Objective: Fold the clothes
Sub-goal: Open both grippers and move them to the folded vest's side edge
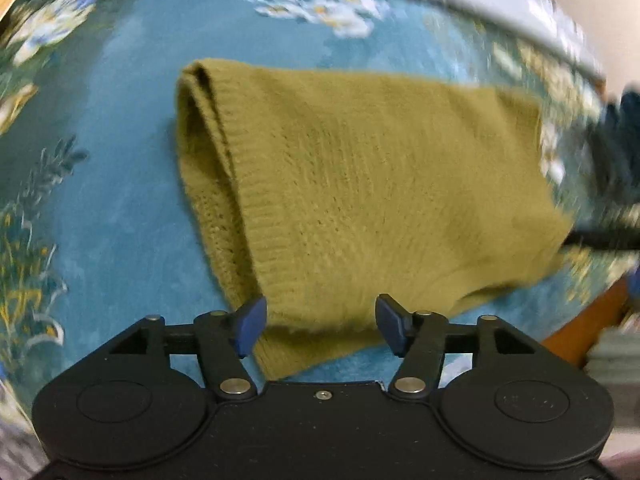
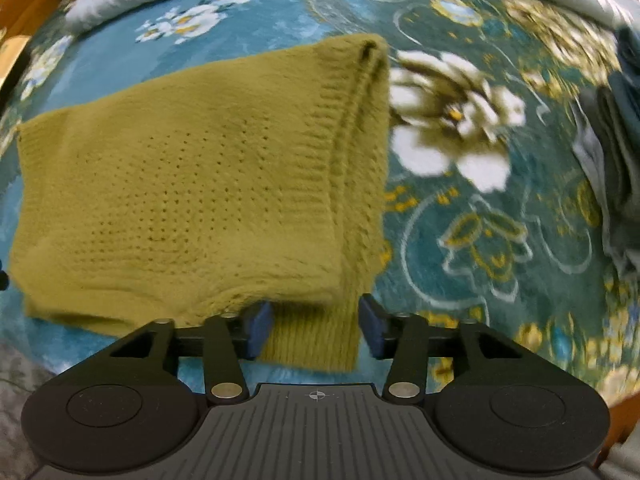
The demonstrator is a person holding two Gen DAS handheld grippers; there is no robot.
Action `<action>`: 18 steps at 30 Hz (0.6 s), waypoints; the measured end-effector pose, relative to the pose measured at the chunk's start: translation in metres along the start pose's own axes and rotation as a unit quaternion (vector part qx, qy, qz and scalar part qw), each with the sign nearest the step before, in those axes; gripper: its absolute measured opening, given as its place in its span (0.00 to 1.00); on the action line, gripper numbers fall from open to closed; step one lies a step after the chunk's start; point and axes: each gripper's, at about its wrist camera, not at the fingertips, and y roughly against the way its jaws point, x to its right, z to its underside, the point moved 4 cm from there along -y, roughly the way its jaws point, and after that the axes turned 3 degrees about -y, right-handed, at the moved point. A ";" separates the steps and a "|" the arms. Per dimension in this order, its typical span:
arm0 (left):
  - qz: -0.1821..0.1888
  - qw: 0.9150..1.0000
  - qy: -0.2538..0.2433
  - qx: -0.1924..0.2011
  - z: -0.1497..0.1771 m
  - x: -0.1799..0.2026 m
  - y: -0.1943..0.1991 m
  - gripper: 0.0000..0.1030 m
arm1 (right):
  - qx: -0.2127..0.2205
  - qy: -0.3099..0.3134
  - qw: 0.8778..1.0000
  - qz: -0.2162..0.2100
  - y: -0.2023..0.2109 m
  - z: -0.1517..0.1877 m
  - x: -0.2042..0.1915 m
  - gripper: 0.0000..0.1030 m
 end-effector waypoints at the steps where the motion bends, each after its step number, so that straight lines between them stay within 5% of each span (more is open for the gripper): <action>1: -0.001 1.000 0.017 0.014 -0.004 -0.005 0.008 0.66 | -0.001 -0.005 1.000 0.000 0.002 0.001 0.002 0.52; 5: -0.024 0.995 0.074 0.068 -0.026 -0.027 0.027 0.75 | 0.043 -0.048 0.998 -0.011 0.025 -0.007 0.015 0.78; 10: -0.031 0.990 0.113 0.079 -0.059 -0.049 0.008 0.82 | 0.068 -0.119 0.990 -0.038 0.019 -0.045 0.031 0.81; 12: -0.038 0.992 0.107 0.062 -0.070 -0.054 -0.010 0.82 | 0.072 -0.153 0.985 -0.044 0.008 -0.064 0.035 0.92; 18: -0.050 0.991 0.115 0.042 -0.096 -0.071 -0.051 0.82 | 0.065 -0.191 0.977 -0.073 -0.039 -0.111 0.040 0.92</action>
